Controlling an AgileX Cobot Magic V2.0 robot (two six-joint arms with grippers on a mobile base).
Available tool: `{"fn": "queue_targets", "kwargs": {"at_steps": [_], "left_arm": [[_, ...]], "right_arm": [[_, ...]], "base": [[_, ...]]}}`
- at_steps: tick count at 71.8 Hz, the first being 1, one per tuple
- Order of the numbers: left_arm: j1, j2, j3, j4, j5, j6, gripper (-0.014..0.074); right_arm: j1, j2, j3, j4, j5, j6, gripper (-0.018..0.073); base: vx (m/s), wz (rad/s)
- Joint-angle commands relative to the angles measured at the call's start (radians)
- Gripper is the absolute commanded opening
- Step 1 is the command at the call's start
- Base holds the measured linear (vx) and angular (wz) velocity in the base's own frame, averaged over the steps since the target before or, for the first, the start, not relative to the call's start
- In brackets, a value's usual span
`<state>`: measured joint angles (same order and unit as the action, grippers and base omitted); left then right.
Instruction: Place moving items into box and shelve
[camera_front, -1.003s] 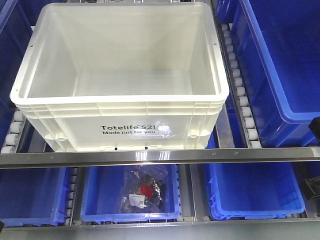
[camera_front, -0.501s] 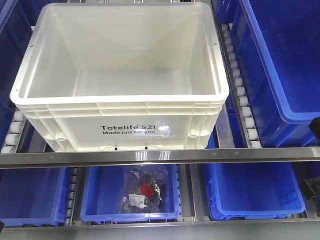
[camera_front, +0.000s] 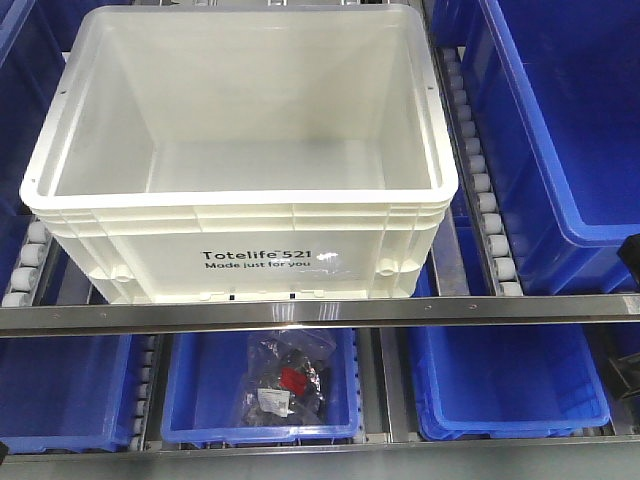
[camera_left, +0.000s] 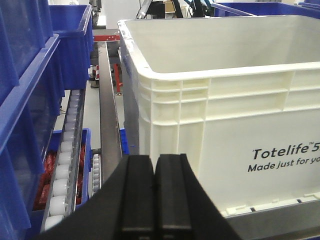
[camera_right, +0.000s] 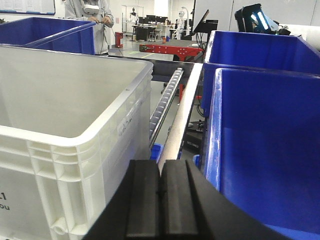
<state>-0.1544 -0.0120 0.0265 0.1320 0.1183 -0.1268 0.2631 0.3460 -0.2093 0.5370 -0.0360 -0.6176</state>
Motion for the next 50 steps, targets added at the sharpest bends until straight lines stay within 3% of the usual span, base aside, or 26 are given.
{"fn": "queue_targets", "kwargs": {"at_steps": [1,8,14,21,34,39,50], "left_arm": [[-0.004,-0.015,0.020,-0.001,-0.087,-0.005,-0.0007],[-0.004,-0.015,0.020,-0.001,-0.087,-0.005,-0.0007],[-0.004,-0.015,0.020,-0.001,-0.087,-0.005,-0.0007],[-0.004,-0.015,0.020,-0.001,-0.087,-0.005,-0.0007],[-0.004,-0.015,0.020,-0.001,-0.087,-0.005,-0.0007],[-0.004,-0.013,0.020,-0.001,-0.087,-0.005,-0.0007],[-0.004,-0.013,0.020,-0.001,-0.086,-0.005,-0.0007]], "right_arm": [[0.000,0.012,-0.026,-0.037,-0.078,-0.006,-0.0008],[0.000,0.010,-0.026,-0.217,-0.065,0.055,-0.0008],[0.000,0.001,-0.025,-0.405,-0.002,0.234,-0.0008],[0.000,-0.050,0.029,-0.551,0.048,0.431,-0.0008],[0.000,-0.301,0.258,-0.560,0.059,0.541,-0.0008],[-0.001,-0.377,0.248,-0.558,0.193,0.541,-0.0008],[0.001,-0.357,0.252,-0.556,0.215,0.538,-0.0008]], "base": [[0.00,0.00],[0.00,0.00],[0.00,0.00],[0.00,0.00],[0.00,0.00],[0.00,0.00],[0.00,0.00]]}}
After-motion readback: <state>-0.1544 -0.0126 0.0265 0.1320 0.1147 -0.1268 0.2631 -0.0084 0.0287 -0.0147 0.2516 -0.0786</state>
